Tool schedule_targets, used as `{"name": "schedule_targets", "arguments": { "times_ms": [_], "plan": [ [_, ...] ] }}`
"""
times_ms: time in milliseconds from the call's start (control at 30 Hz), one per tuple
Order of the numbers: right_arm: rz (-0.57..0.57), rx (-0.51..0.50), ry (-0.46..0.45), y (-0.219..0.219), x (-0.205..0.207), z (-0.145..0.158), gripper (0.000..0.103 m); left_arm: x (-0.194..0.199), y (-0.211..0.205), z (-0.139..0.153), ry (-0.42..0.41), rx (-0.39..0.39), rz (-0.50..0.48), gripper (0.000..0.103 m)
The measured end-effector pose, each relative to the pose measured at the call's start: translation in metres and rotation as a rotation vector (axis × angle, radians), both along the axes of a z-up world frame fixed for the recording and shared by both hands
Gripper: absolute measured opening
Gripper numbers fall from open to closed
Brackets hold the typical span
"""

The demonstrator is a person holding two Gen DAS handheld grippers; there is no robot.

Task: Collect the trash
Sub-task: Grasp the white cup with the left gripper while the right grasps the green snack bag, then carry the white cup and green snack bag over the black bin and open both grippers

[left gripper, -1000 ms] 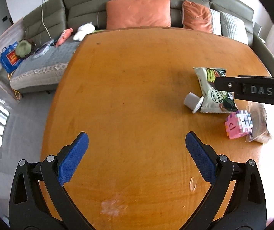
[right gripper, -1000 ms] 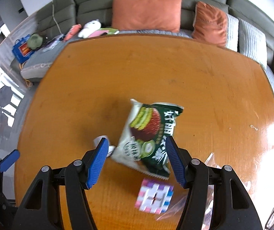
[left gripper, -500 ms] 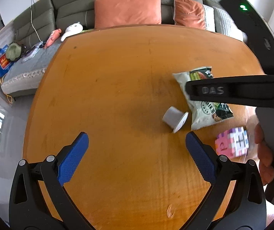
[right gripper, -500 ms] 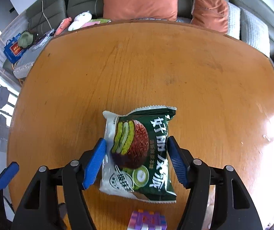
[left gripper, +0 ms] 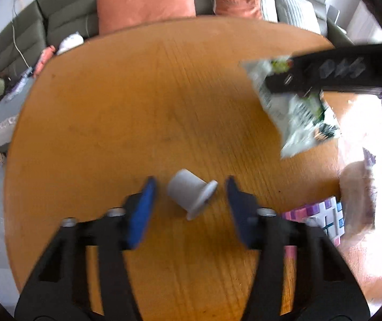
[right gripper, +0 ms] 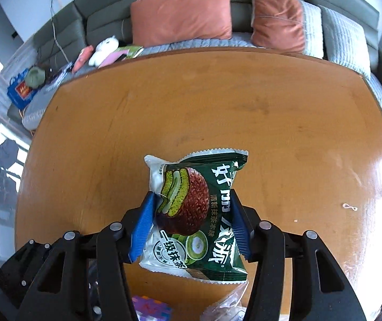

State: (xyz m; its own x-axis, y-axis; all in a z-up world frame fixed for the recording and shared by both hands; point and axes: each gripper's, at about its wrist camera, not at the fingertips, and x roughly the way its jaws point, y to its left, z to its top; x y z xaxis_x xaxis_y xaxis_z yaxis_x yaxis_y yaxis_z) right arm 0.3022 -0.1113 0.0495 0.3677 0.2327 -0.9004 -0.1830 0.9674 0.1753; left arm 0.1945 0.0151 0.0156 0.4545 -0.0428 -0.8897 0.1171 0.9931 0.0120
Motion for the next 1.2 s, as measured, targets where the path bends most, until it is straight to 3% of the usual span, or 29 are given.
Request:
{"name": "schedule_targets", "arguments": {
  "times_ms": [33, 67, 533, 800, 1200],
  "plan": [
    [-0.005, 0.007, -0.004, -0.003, 0.0, 0.001, 0.055, -0.001, -0.001, 0.0, -0.002, -0.005, -0.001, 0.036],
    [-0.01, 0.014, -0.009, -0.004, 0.0, 0.003, 0.055, -0.001, -0.001, 0.001, -0.006, -0.012, 0.002, 0.035],
    [0.019, 0.01, -0.065, 0.03, -0.029, 0.038, 0.055, -0.035, 0.023, 0.037, -0.078, -0.076, 0.021, 0.035],
    [0.083, 0.009, -0.098, 0.088, -0.063, 0.059, 0.055, -0.069, 0.069, 0.056, -0.115, -0.082, 0.082, 0.035],
    [0.257, 0.034, -0.122, 0.211, -0.133, 0.077, 0.055, -0.143, 0.185, 0.075, -0.151, -0.069, 0.25, 0.035]
  ]
}}
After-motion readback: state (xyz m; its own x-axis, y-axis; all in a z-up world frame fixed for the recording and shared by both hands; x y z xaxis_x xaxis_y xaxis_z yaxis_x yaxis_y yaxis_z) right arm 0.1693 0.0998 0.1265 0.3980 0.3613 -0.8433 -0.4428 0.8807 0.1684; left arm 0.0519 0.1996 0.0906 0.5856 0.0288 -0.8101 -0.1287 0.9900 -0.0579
